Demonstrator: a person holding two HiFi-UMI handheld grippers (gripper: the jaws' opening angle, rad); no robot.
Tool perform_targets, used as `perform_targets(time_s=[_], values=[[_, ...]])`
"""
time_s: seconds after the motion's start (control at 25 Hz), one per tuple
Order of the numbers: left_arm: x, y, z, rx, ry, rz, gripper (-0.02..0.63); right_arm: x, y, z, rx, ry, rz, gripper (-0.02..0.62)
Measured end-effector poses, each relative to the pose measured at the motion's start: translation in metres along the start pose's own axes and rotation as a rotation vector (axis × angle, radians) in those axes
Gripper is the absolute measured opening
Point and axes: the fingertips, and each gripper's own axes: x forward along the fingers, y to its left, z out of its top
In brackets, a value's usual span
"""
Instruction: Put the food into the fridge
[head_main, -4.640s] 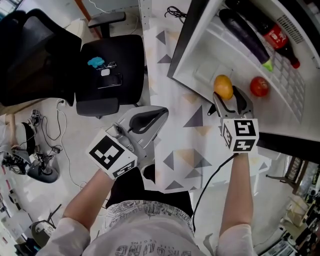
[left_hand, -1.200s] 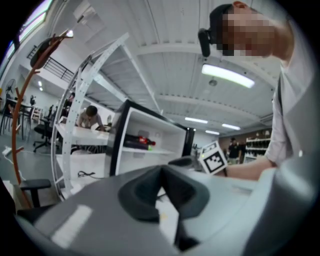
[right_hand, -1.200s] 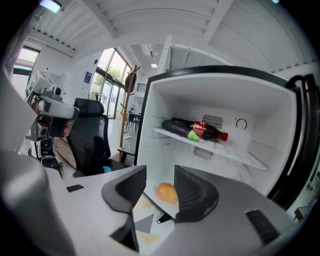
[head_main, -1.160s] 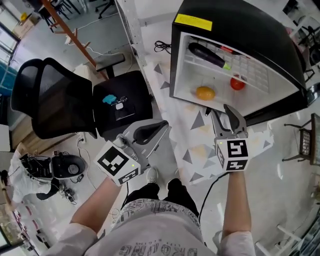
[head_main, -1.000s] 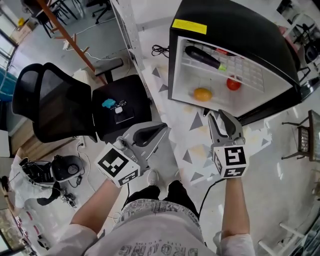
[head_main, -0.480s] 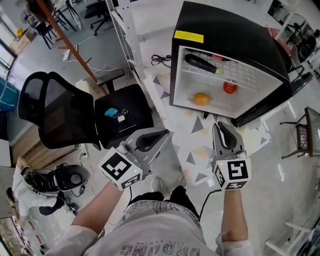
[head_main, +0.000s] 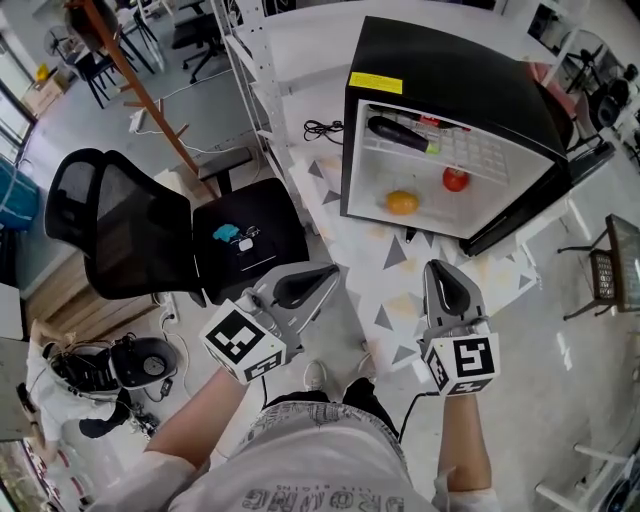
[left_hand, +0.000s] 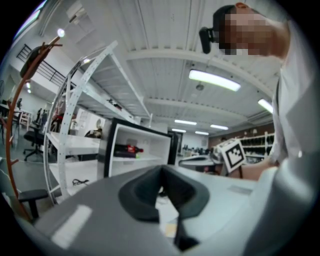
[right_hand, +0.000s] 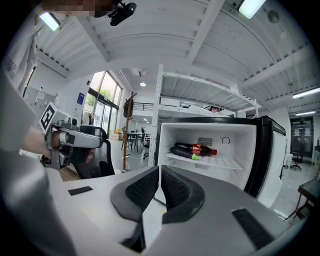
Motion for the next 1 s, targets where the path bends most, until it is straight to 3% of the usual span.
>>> perform_targets(time_s=[1.0], values=[[-0.007, -0.018, -0.015, -0.023, 0.009, 0.001, 0.005, -0.032, 0.018, -0.02, 0.067, 0.021, 0.017, 0.003]])
